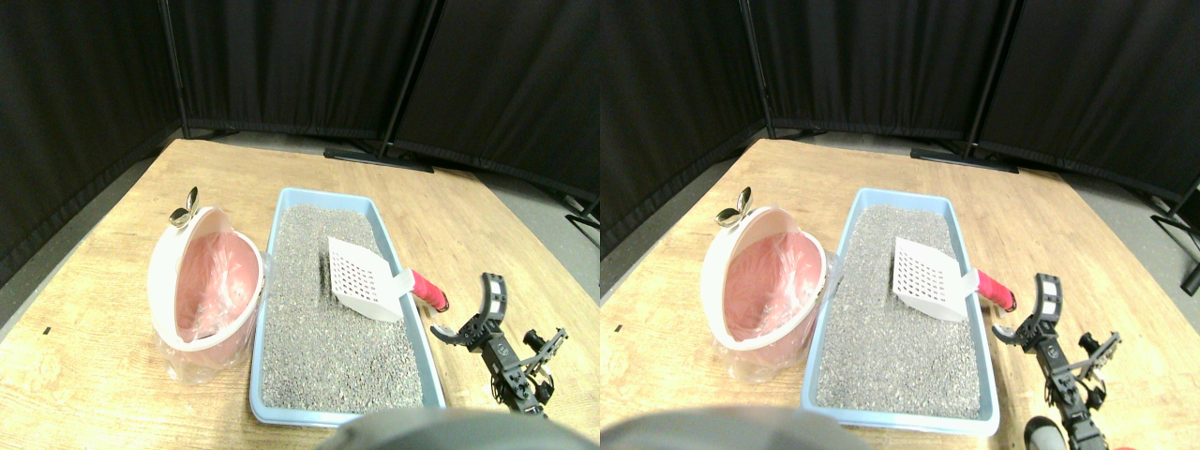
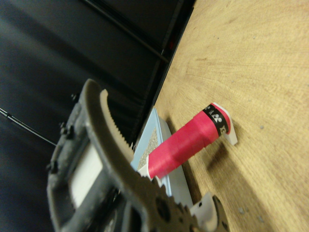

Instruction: Scoop (unimanual)

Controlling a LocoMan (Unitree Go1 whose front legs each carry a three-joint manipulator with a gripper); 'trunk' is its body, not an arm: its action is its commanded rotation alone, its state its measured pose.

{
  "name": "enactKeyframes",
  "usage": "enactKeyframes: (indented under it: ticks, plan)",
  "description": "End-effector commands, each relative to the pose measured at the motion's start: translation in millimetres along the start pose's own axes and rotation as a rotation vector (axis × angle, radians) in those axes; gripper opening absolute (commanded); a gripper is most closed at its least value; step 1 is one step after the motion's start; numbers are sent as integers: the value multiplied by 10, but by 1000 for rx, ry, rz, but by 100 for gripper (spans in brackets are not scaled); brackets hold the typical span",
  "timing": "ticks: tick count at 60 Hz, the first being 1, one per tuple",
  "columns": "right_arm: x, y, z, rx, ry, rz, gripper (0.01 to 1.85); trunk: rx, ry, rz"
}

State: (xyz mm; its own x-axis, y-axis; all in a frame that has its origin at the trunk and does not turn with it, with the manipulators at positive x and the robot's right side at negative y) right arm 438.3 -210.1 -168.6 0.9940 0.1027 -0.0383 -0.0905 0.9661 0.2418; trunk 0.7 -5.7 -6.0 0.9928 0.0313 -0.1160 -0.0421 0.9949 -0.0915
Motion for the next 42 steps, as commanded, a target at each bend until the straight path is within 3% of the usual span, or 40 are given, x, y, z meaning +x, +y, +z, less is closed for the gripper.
enactKeyframes:
  ticks: [1,2,4,9,10,18,42]
  plan:
    - [-63,58,90,9,-95,6,44,-14,-10,-21]
    - [-63,58,90,9,-95,6,44,-14,-10,-21]
    - [-89,62,98,-3,-110,10,25,-11,-11,-25]
    - [-95,62,99,-5,-116,15,20,-10,-12,-28]
    - [-129,71,109,-22,-136,40,5,-6,-11,-36]
    - [-188,87,115,-60,-153,69,5,1,-8,-52]
    - [-324,151,89,-96,-148,41,5,11,-1,-83]
